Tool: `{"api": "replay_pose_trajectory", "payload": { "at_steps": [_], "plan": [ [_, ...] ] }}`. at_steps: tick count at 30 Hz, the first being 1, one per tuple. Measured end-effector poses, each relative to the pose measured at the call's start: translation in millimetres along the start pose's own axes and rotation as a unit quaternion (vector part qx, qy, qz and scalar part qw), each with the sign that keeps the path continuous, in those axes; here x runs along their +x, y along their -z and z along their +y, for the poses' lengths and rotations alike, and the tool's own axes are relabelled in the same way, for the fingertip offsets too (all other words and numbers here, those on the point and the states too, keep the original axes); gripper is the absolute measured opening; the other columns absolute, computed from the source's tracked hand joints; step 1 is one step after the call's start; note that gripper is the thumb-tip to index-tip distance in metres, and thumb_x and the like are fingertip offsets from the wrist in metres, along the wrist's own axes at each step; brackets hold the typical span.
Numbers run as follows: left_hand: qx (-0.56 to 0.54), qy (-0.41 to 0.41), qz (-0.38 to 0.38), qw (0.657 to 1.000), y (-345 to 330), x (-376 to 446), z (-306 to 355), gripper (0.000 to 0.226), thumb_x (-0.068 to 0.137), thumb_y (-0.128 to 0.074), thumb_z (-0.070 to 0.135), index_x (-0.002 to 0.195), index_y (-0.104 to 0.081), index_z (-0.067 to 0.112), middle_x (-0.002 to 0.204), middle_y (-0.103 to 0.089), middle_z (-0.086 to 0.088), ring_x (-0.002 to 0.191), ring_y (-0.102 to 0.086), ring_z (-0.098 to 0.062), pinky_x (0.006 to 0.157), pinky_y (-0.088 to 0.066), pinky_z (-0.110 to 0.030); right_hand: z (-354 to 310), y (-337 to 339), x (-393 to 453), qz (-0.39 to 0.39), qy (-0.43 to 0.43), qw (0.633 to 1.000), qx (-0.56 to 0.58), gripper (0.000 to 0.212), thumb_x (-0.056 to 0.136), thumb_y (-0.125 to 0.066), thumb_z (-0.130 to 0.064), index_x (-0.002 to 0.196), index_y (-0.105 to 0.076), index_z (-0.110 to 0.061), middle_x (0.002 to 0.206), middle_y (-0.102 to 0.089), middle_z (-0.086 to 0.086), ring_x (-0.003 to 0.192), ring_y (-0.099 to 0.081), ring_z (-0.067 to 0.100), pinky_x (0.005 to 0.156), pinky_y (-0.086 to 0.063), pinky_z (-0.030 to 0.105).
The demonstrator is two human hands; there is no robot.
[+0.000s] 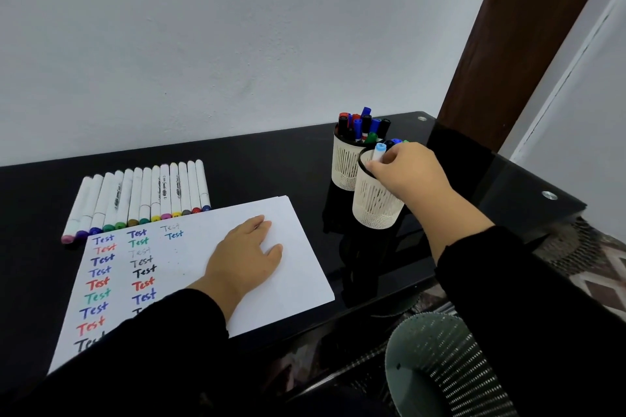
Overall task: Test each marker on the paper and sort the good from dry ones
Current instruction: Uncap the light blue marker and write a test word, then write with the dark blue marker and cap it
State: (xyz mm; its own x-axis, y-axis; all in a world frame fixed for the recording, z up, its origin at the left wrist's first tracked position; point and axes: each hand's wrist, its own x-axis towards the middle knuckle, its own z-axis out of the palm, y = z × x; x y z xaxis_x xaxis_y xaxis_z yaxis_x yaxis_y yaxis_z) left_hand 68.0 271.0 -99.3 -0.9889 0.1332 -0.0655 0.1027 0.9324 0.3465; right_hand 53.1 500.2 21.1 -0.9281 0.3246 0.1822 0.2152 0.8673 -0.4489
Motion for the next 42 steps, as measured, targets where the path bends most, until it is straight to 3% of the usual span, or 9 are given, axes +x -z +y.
{"api": "replay_pose_trajectory", "payload": {
  "at_steps": [4, 7, 13, 20, 24, 30, 38, 42],
  "plan": [
    [0.018, 0.003, -0.034, 0.999, 7, 3, 2, 0.061, 0.096, -0.036, 0.047, 0.149, -0.018, 0.023, 0.156, -0.013, 0.01, 0.142, -0.016, -0.013, 0.114, -0.02, -0.032, -3, 7, -5, 0.033, 0.037, 0.999, -0.021, 0.033, 0.091, -0.052, -0.034, 0.104, -0.064, -0.006, 0.1, -0.064, 0.009, 0.085, -0.058, 0.021, 0.071, -0.047, 0.032],
    [0.022, -0.001, -0.063, 0.998, 16, 5, 3, 0.059, 0.097, -0.036, 0.045, 0.149, -0.018, 0.024, 0.156, -0.012, 0.009, 0.142, -0.016, -0.014, 0.114, -0.018, -0.032, -11, 16, -8, 0.052, 0.08, 0.993, -0.068, 0.034, 0.093, -0.052, -0.035, 0.113, -0.058, -0.009, 0.111, -0.056, 0.01, 0.103, -0.052, 0.025, 0.083, -0.044, 0.033],
    [-0.035, 0.015, -0.019, 0.999, 31, -9, -20, 0.053, 0.098, -0.036, 0.04, 0.148, -0.021, 0.028, 0.155, -0.015, 0.012, 0.142, -0.018, -0.012, 0.114, -0.017, -0.031, -45, 29, -26, 0.036, 0.184, 0.974, -0.126, 0.032, 0.099, -0.039, -0.034, 0.111, -0.055, -0.009, 0.11, -0.056, 0.009, 0.105, -0.047, 0.024, 0.09, -0.037, 0.031],
    [0.009, 0.083, 0.01, 0.996, 49, -28, -72, 0.054, 0.098, -0.035, 0.042, 0.148, -0.021, 0.028, 0.155, -0.013, 0.013, 0.141, -0.018, -0.011, 0.114, -0.019, -0.033, -90, -9, -38, -0.034, 0.263, 0.962, -0.065, 0.022, 0.098, -0.042, -0.035, 0.09, -0.05, -0.017, 0.092, -0.055, 0.001, 0.086, -0.05, 0.017, 0.069, -0.039, 0.028],
    [0.018, 0.105, 0.024, 0.994, 54, -40, -100, 0.057, 0.095, -0.036, 0.045, 0.148, -0.021, 0.029, 0.155, -0.012, 0.016, 0.14, -0.019, -0.009, 0.112, -0.022, -0.031, -108, -49, -35, -0.067, 0.293, 0.952, -0.064, 0.021, 0.097, -0.043, -0.036, 0.087, -0.049, -0.018, 0.088, -0.054, -0.001, 0.08, -0.048, 0.013, 0.065, -0.038, 0.025],
    [0.019, 0.085, 0.041, 0.995, 51, -47, -124, 0.061, 0.095, -0.033, 0.05, 0.149, -0.013, 0.032, 0.155, -0.005, 0.019, 0.141, -0.014, -0.006, 0.112, -0.018, -0.026, -135, -110, -23, -0.126, 0.295, 0.945, -0.062, 0.019, 0.098, -0.043, -0.033, 0.088, -0.047, -0.017, 0.085, -0.05, -0.001, 0.077, -0.046, 0.013, 0.064, -0.036, 0.025],
    [0.0, 0.069, 0.08, 0.994, 47, -44, -129, 0.06, 0.095, -0.035, 0.049, 0.149, -0.013, 0.034, 0.153, -0.005, 0.023, 0.139, -0.013, -0.003, 0.109, -0.015, -0.019, -163, -174, -2, -0.173, 0.254, 0.952, -0.005, 0.02, 0.096, -0.048, -0.028, 0.097, -0.058, -0.011, 0.088, -0.061, 0.005, 0.077, -0.058, 0.018, 0.063, -0.046, 0.029],
    [-0.002, 0.059, 0.091, 0.994, 46, -44, -130, 0.06, 0.095, -0.036, 0.047, 0.149, -0.014, 0.033, 0.154, -0.005, 0.022, 0.139, -0.013, -0.002, 0.103, -0.011, -0.013, -182, -194, 18, -0.21, 0.196, 0.958, 0.002, 0.024, 0.095, -0.048, -0.029, 0.089, -0.061, -0.01, 0.068, -0.054, 0.002, 0.059, -0.051, 0.015, 0.049, -0.04, 0.026]
  ]
}}
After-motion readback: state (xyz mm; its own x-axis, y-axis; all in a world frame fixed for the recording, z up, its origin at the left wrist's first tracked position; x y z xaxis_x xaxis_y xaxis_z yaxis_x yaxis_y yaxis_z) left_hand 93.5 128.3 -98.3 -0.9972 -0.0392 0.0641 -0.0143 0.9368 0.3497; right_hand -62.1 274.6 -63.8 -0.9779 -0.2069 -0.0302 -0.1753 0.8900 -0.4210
